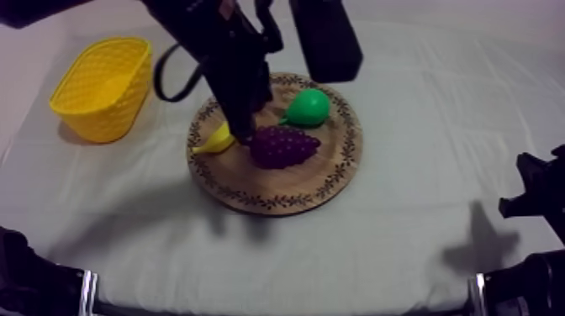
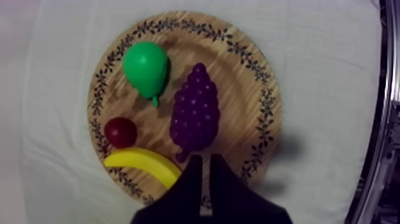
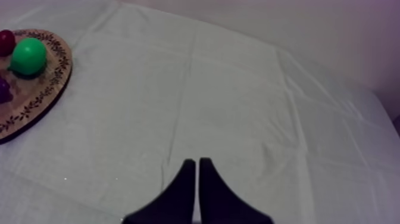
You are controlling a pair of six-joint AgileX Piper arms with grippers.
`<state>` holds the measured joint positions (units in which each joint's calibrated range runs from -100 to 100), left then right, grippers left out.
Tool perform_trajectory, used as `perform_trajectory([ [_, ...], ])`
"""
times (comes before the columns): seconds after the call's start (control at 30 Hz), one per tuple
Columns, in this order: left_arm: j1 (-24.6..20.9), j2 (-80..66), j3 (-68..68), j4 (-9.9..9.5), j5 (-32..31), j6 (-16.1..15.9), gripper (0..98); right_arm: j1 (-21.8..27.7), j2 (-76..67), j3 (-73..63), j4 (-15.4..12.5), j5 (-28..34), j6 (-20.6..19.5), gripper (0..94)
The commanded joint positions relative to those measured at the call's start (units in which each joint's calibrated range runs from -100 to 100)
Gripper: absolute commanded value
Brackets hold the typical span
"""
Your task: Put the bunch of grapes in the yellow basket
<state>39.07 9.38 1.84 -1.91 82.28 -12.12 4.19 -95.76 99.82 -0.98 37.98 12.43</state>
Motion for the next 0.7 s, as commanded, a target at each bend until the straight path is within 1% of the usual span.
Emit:
perform_trajectory([
  [0.0,0.1,2.5,-2.2,-0.05,0.6,0.2,5.3,0.0,0.0,0.0,0.0,0.0,0.0,0.3],
  [0.17,0.2,5.7,-5.2,-0.38,1.9,0.7,7.6,0.0,0.0,0.0,0.0,0.0,0.0,0.3],
  [0.27,0.2,6.9,-6.0,-0.84,2.2,1.3,12.8,0.0,0.0,0.0,0.0,0.0,0.0,0.3],
  [0.5,0.1,8.8,-6.6,-2.59,2.4,3.7,33.8,0.0,0.0,0.0,0.0,0.0,0.0,0.3],
  [0.67,0.1,9.9,-7.0,-2.92,2.4,3.7,52.3,0.0,0.0,0.0,0.0,0.0,0.0,0.3],
])
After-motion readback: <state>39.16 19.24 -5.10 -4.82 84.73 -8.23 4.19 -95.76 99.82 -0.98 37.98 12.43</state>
